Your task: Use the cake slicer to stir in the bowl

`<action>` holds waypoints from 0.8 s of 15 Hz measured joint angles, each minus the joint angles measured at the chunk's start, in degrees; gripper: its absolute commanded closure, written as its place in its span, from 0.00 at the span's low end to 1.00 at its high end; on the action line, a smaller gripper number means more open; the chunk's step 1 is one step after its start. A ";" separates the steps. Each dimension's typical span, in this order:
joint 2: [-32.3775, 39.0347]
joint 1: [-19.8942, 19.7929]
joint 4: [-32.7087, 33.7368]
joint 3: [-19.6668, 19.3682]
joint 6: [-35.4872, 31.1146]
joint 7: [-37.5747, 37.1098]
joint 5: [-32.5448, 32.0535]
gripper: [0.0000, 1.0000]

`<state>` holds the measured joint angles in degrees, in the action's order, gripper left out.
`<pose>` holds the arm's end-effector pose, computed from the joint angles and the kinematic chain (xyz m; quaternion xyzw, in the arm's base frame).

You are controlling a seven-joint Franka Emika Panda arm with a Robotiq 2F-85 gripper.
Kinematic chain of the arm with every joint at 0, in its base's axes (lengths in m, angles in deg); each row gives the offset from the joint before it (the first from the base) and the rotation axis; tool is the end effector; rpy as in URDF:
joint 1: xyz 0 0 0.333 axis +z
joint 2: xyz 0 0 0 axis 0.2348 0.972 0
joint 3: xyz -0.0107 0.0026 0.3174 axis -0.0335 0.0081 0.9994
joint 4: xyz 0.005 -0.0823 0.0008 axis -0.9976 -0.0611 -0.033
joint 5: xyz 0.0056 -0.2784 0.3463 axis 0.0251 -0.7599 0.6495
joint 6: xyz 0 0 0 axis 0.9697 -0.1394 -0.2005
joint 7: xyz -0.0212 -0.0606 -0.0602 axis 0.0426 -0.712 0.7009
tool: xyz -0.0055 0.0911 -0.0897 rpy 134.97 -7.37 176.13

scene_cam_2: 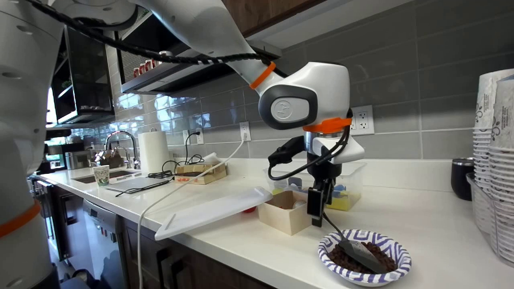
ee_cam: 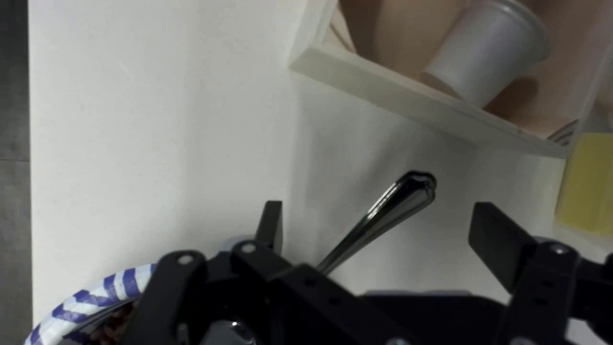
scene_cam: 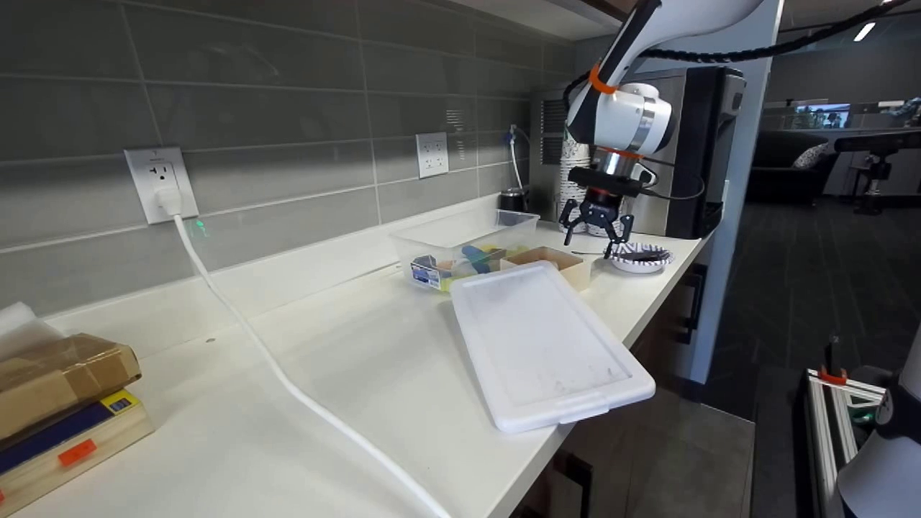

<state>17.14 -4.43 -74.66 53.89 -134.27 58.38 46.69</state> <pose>0.4786 -0.3542 0.2166 -0.7381 0.6633 -0.0140 0.1223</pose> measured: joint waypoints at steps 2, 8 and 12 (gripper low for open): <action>0.74 -0.01 0.26 0.26 -0.31 0.00 0.59 0.00; 1.45 -0.41 0.31 0.53 -0.97 0.00 1.09 0.34; 1.65 -0.96 0.31 0.64 -0.97 0.00 1.16 0.67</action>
<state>18.79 -5.39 -74.35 54.53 -135.23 58.37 47.86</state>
